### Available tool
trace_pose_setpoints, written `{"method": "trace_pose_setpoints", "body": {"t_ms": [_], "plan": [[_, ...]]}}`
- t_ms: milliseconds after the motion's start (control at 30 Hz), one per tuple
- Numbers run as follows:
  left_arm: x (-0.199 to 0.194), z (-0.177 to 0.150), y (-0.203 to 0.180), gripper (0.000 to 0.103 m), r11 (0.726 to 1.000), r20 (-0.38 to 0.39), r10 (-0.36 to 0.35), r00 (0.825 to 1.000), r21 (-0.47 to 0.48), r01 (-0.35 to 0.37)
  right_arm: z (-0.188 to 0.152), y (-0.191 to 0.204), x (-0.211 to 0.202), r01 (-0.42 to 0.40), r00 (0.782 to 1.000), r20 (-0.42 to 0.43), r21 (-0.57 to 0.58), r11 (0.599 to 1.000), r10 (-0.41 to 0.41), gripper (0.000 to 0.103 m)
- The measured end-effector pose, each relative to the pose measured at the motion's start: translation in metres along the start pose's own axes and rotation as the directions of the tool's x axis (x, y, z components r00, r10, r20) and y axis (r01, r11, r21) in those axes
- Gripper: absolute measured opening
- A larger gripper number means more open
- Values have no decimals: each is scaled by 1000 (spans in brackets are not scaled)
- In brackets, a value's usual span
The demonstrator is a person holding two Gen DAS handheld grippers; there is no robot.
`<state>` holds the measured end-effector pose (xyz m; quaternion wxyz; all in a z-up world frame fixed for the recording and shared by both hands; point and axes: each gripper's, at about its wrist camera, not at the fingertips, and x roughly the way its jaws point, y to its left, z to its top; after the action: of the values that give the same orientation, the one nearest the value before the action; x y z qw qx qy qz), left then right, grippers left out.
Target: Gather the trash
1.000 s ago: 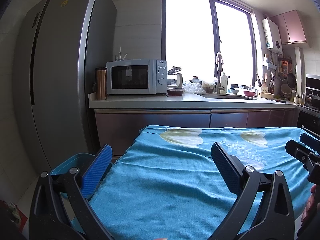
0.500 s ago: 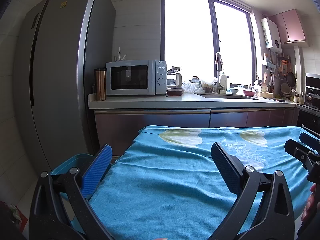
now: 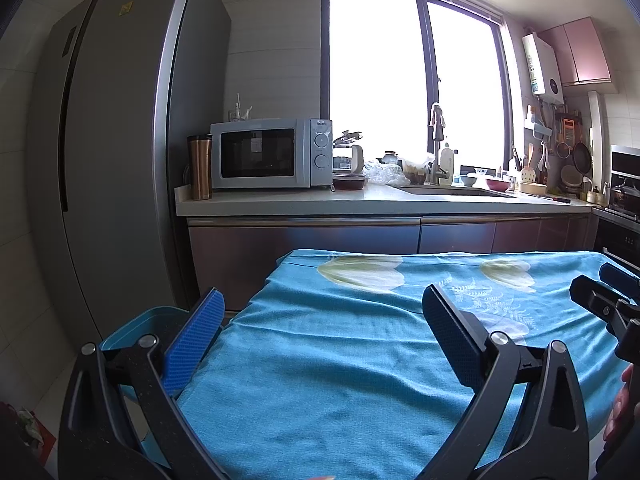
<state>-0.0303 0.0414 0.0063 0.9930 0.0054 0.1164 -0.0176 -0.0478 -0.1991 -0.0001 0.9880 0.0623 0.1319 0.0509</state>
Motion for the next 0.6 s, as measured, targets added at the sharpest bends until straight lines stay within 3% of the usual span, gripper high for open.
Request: {"method": "trace_pose_setpoints", "body": {"t_ms": [600], "plan": [[1,-2,-3,97,1000,-2,2,1000,2,-2,1,-2,-1,1,1000,0,3,1000,-1,96]]}}
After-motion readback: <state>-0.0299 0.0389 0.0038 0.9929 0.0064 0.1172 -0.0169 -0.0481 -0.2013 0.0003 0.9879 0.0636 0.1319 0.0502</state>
